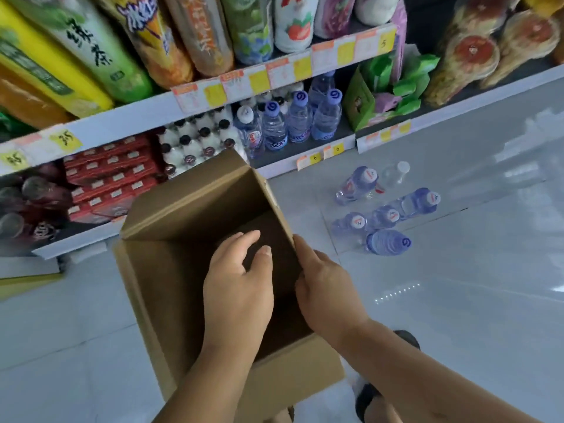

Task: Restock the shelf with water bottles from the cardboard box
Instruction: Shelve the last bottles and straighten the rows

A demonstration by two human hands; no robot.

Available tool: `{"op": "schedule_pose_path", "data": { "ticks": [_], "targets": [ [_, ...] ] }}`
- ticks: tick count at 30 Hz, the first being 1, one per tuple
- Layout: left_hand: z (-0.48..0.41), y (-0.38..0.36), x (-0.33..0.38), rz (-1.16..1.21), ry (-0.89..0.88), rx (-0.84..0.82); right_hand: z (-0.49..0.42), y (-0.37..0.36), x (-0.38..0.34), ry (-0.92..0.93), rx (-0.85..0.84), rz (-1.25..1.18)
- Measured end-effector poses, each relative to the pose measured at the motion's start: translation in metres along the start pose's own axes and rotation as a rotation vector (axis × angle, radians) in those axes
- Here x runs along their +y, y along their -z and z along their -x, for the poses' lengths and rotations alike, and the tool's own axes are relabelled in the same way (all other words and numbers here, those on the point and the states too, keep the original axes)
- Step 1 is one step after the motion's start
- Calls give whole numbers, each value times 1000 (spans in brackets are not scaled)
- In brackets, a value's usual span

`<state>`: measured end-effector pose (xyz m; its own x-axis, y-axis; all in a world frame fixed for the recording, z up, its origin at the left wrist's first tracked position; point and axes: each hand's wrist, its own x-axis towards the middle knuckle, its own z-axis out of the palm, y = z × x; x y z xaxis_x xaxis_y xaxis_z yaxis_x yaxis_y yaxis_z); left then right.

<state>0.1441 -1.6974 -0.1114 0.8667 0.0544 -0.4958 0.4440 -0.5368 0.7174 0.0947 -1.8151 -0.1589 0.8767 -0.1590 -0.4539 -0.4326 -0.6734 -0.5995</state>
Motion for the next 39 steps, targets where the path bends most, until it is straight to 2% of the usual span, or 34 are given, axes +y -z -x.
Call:
{"op": "schedule_pose_path", "data": {
  "ticks": [8,10,13,15,18,23,26,30,33,39],
  "targets": [
    [-32,52,-22,94,24,32,-26,-77,-67,4,-1,-84],
    [-39,55,-22,114,18,33,-31,-93,-78,61,9,-45],
    [-47,54,-20,134,0,34,-34,-99,-83,140,5,-17],
    [-50,48,-17,157,-10,12,-32,-86,-77,144,40,-130],
    [-51,31,-12,149,-42,-53,-31,-58,-41,24,70,-254],
    [-53,-13,-10,95,-45,-180,-36,-4,76,-324,255,-19],
    [-58,-39,-16,35,-58,-197,-34,22,142,-500,341,58],
    [-58,-78,-26,1,-69,-198,-43,32,204,-555,407,86],
    [-56,-110,-33,-14,-53,-235,-58,25,237,-556,388,79],
    [-64,-152,-47,-85,-95,-246,-79,10,269,-503,362,57]
  ]
}}
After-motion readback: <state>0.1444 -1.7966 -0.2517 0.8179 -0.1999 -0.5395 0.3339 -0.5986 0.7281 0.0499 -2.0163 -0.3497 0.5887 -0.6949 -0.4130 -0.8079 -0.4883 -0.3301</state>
